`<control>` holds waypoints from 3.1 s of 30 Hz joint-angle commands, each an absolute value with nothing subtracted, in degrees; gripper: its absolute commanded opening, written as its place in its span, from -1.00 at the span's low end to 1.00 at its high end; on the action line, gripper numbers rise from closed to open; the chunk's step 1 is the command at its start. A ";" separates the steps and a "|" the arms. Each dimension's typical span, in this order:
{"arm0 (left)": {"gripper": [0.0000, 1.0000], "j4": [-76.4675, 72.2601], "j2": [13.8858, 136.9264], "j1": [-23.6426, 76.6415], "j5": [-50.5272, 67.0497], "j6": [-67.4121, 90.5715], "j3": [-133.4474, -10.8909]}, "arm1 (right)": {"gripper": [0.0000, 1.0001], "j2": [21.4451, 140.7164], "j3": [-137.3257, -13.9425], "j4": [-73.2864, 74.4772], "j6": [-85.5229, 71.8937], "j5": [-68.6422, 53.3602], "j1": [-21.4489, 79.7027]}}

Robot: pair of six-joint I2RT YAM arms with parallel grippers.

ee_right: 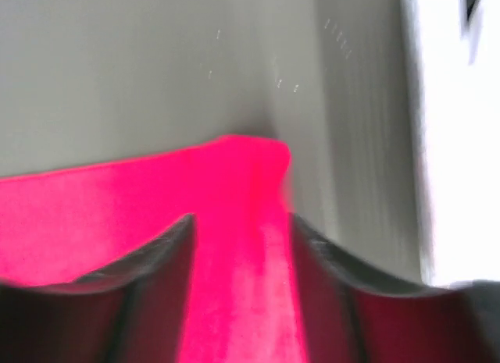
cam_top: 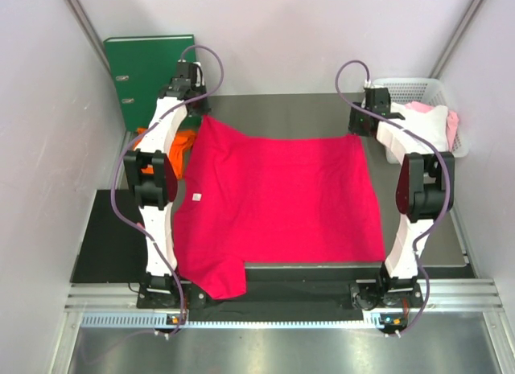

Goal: Fold and stack the t-shirts
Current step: Flatten out the tshirt, then grap the side of the flattened tshirt furthest away from the robot with both arms, then fold the flattened tshirt in 1/3 of the way

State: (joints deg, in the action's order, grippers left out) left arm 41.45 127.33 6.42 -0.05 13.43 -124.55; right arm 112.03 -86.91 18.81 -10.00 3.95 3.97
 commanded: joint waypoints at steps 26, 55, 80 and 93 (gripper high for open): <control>-1.00 43.15 127.26 6.15 0.88 14.76 -127.18 | -0.89 130.43 -108.46 30.67 -15.73 9.32 3.69; -1.00 52.73 109.43 6.06 -6.94 17.31 -105.83 | -1.00 95.98 -75.07 24.78 -18.37 11.69 3.78; -1.00 55.72 100.02 6.06 -11.60 22.50 -84.29 | -0.99 90.35 -59.68 29.88 -19.95 10.46 4.48; 0.98 58.10 98.97 6.15 -17.67 27.16 -85.25 | 0.71 81.83 -56.51 34.54 -18.02 2.46 4.83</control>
State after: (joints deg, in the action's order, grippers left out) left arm 58.26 101.56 6.39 -15.25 25.56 -83.66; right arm 88.12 -54.65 34.81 -19.42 4.62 4.40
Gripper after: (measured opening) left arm 0.985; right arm 0.838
